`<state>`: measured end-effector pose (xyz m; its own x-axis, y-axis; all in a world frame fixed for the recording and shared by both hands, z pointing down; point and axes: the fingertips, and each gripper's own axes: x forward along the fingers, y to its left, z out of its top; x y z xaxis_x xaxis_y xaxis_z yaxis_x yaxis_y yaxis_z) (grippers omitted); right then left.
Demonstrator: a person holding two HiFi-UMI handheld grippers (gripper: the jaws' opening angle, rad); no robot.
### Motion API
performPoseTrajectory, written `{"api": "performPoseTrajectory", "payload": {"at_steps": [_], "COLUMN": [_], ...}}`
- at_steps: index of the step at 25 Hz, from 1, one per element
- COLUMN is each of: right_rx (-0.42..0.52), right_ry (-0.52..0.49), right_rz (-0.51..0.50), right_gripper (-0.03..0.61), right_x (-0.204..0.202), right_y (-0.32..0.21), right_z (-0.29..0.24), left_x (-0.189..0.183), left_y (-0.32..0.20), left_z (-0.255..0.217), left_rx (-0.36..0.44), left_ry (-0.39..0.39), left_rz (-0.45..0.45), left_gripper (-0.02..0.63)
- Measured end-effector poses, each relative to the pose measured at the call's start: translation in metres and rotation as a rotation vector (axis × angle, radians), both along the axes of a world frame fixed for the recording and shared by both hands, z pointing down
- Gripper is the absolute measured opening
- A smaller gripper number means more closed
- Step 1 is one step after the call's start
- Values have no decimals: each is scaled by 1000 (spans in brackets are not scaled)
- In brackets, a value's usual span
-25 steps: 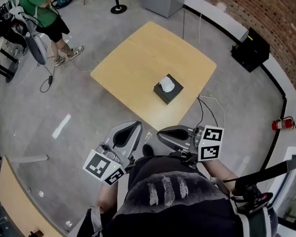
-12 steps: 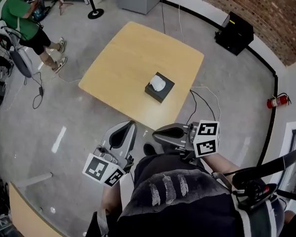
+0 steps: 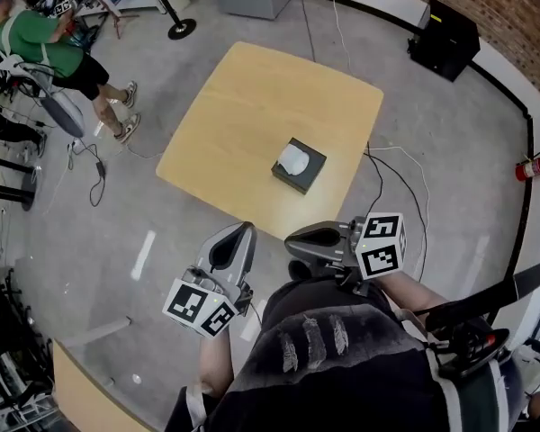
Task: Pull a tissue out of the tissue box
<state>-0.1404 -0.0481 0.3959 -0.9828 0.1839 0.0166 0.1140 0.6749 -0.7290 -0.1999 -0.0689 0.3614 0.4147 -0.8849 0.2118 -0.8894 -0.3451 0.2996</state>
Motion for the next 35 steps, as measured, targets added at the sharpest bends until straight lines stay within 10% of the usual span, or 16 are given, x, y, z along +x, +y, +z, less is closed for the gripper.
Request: {"api": "performPoseTrajectory", "payload": {"at_steps": [16, 21, 25, 35], "right_rx": [-79, -71, -82, -96], "right_ry": [-44, -36, -7, 75], "right_rz": [28, 82, 158, 252], "right_gripper": [-3, -3, -3, -3], "right_x": [35, 56, 49, 9], "right_y": [-63, -76, -86, -87], "right_z": [43, 58, 60, 65], "left_x": [17, 16, 0, 3], "left_y": [-89, -113, -136, -168], "left_z": [64, 109, 134, 210], "left_rx": [-276, -359, -409, -551], "left_ry": [-210, -237, -250, -317], "left_rz": [-33, -17, 21, 210], "left_gripper": [12, 130, 365, 338]}}
